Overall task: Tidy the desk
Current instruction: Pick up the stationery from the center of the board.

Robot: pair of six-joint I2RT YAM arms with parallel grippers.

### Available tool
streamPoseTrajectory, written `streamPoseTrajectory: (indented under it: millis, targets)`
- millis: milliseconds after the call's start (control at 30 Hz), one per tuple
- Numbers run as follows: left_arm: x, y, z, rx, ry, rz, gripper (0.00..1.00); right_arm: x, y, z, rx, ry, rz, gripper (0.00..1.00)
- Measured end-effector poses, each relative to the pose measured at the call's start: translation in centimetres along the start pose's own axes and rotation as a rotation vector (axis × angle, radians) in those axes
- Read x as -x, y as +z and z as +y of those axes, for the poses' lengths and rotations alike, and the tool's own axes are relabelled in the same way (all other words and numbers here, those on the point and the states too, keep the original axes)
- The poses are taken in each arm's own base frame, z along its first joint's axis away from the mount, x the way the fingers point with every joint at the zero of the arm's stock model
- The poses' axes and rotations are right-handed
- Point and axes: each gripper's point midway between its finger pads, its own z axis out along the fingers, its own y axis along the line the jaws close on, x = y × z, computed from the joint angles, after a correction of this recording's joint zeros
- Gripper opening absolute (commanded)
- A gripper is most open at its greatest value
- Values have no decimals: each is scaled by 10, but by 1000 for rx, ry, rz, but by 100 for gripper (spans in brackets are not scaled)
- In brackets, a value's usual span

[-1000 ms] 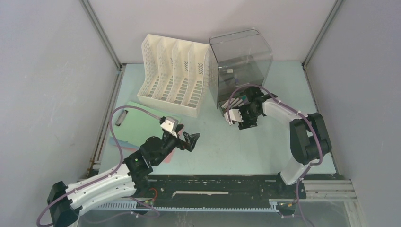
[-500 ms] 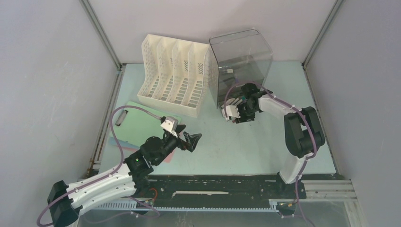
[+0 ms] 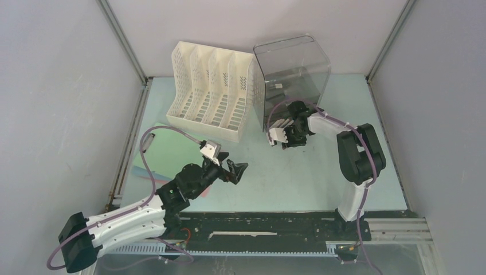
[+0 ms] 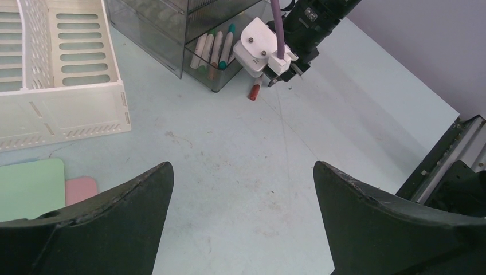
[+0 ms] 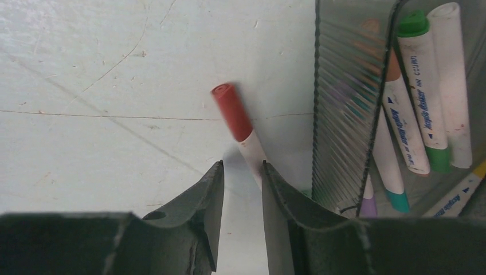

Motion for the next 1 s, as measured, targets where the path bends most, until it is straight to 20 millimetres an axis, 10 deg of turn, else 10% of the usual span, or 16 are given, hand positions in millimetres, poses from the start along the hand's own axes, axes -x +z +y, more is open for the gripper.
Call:
streamPoseTrajectory:
  millis: [433, 1000]
  targets:
    - [-11, 8, -4, -17, -11, 34, 100, -2, 1, 6, 36, 9, 12, 22]
    - [-6, 7, -10, -37, -58, 19, 100, 8, 4, 34, 139, -7, 21, 29]
